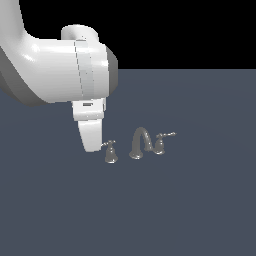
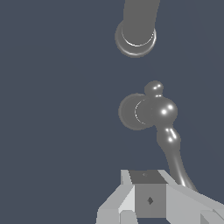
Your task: Turn on the faucet by rotating a designated handle.
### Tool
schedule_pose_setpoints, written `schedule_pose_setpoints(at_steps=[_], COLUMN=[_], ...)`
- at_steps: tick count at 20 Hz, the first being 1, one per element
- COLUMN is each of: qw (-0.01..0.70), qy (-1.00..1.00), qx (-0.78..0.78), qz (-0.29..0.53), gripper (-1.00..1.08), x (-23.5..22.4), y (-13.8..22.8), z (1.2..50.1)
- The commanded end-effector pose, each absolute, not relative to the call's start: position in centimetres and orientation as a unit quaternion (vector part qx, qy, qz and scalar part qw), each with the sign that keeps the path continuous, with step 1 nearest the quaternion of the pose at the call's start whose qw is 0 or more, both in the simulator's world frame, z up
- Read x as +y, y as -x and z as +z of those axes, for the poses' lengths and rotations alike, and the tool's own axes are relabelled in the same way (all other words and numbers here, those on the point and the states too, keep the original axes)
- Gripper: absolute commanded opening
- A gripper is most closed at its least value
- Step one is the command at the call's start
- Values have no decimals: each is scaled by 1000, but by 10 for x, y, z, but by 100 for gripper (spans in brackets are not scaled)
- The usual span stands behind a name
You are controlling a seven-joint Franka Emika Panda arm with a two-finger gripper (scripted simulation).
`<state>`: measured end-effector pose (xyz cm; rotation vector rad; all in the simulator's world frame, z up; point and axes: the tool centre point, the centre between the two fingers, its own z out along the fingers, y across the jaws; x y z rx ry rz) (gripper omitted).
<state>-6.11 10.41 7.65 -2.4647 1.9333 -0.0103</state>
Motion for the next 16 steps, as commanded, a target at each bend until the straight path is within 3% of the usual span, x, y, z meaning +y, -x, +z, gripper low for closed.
schedule_pose_setpoints(at_steps=[1, 11, 16], qw=[2, 0, 3], qy=[787, 790, 792], qx=[617, 614, 611], qz=[-2, 0, 0], gripper=[-100, -100, -100], x=[101, 88, 82], y=[71, 105, 104], z=[76, 77, 76])
